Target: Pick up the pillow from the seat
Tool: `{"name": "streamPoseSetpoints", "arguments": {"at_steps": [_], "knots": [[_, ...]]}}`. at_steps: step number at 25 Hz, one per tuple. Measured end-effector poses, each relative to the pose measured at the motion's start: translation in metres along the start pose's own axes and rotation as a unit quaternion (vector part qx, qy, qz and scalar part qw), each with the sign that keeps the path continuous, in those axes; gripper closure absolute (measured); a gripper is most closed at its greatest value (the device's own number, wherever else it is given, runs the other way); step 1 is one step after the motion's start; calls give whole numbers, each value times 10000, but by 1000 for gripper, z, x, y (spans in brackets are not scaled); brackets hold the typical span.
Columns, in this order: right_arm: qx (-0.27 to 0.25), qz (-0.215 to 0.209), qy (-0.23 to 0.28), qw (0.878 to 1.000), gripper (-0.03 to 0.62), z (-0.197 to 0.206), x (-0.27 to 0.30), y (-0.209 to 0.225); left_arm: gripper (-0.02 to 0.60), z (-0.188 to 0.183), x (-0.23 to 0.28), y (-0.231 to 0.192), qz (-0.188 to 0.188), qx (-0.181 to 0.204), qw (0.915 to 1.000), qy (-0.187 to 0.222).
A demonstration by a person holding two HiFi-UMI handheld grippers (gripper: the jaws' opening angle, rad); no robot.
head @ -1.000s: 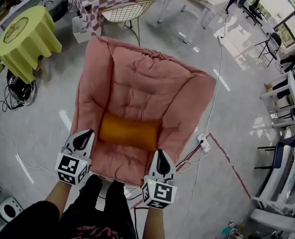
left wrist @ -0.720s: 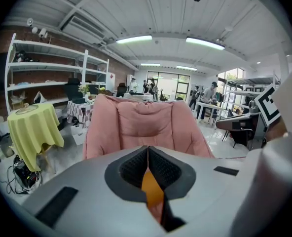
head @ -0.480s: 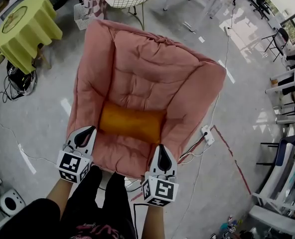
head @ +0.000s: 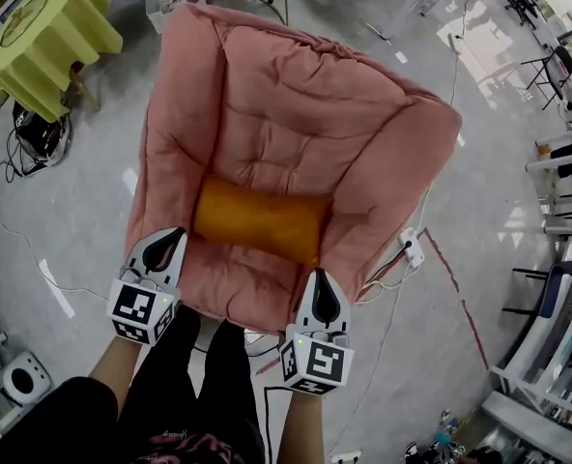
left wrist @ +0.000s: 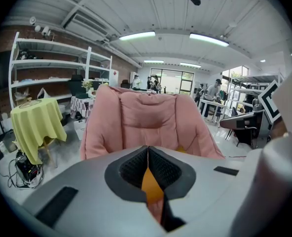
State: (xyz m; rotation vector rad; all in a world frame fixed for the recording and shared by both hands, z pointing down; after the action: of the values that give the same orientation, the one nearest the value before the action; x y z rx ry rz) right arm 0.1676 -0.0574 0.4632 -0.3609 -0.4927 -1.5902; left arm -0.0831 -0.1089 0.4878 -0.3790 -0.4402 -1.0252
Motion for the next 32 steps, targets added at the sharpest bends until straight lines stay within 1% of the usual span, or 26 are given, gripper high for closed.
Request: {"name": "streamPoseSetpoints", "arguments": {"at_steps": [4, 8, 12, 20, 32], "knots": [[83, 28, 4, 10000, 574, 14, -1, 5, 572, 11, 3, 3, -34, -25, 10000, -26], [57, -19, -48, 10000, 574, 35, -1, 4, 572, 32, 5, 12, -65, -98, 9999, -76], [2, -64, -136, 9999, 574, 49, 8, -2, 572, 45, 10, 9, -67, -180, 9997, -119], [30, -118, -335, 9994, 574, 82, 17, 0, 572, 74, 21, 8, -116, -222, 9994, -239], [-27, -214, -471, 9987, 574, 106, 33, -7, 572, 101, 32, 3, -122, -280, 9989, -358]]}}
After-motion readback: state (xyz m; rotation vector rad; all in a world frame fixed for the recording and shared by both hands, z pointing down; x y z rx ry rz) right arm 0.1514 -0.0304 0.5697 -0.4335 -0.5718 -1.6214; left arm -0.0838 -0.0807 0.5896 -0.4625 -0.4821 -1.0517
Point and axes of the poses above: the fingertips, and each gripper's own axes: x forward along the fingers, y to its right, z out of its underside, the point moved 3 cm from there along -x, backward along the fingers, and after that the axes turned 1 degree about x, right-handed, at the moved point
